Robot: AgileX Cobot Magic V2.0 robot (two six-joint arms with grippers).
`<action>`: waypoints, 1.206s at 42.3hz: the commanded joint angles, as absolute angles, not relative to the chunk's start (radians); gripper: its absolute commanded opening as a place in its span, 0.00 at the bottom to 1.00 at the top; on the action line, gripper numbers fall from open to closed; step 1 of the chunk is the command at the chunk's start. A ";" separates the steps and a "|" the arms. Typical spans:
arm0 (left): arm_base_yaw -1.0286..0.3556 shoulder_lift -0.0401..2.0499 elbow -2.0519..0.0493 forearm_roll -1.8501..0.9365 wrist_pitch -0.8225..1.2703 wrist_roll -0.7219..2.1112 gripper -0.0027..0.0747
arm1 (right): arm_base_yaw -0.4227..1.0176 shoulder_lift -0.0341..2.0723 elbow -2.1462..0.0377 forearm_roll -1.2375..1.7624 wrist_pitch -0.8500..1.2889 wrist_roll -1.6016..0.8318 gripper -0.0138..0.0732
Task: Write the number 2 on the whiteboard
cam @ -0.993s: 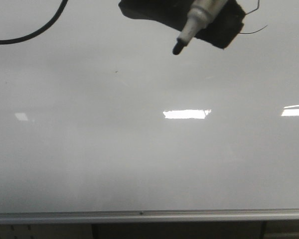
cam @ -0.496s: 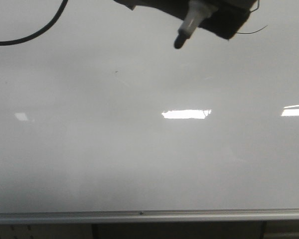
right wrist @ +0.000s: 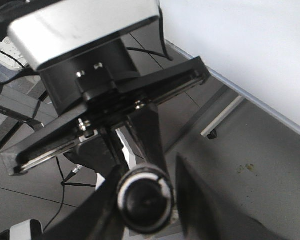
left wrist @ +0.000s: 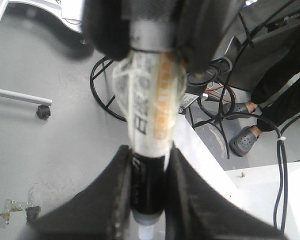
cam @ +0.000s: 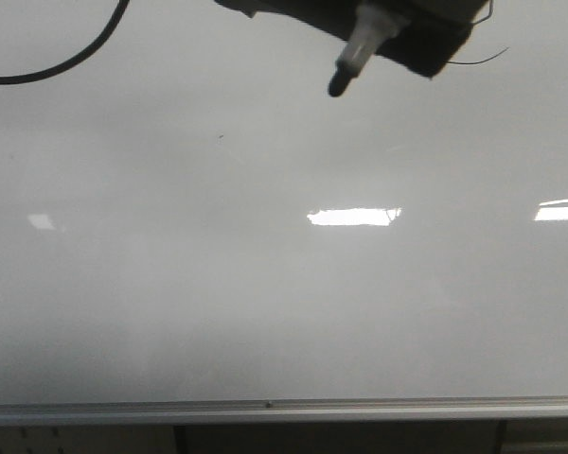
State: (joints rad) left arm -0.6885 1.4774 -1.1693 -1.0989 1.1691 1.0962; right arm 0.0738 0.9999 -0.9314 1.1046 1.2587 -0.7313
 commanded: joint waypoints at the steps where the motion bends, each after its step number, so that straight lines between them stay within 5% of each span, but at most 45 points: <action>1: -0.697 1.438 -1.198 -1.117 1.193 1.082 0.01 | 0.072 0.958 -0.956 1.167 1.170 -0.782 0.55; 17: -0.665 1.438 -1.198 -0.568 0.884 0.527 0.01 | 0.070 0.593 -0.850 0.724 0.681 -0.667 0.50; 33: -0.353 1.416 -1.189 -0.429 0.858 0.310 0.01 | 0.070 0.171 -0.487 0.699 0.486 -0.644 0.02; 51: -0.055 1.334 -1.064 -0.262 0.750 0.187 0.01 | 0.070 0.045 -0.386 0.733 0.484 -0.644 0.03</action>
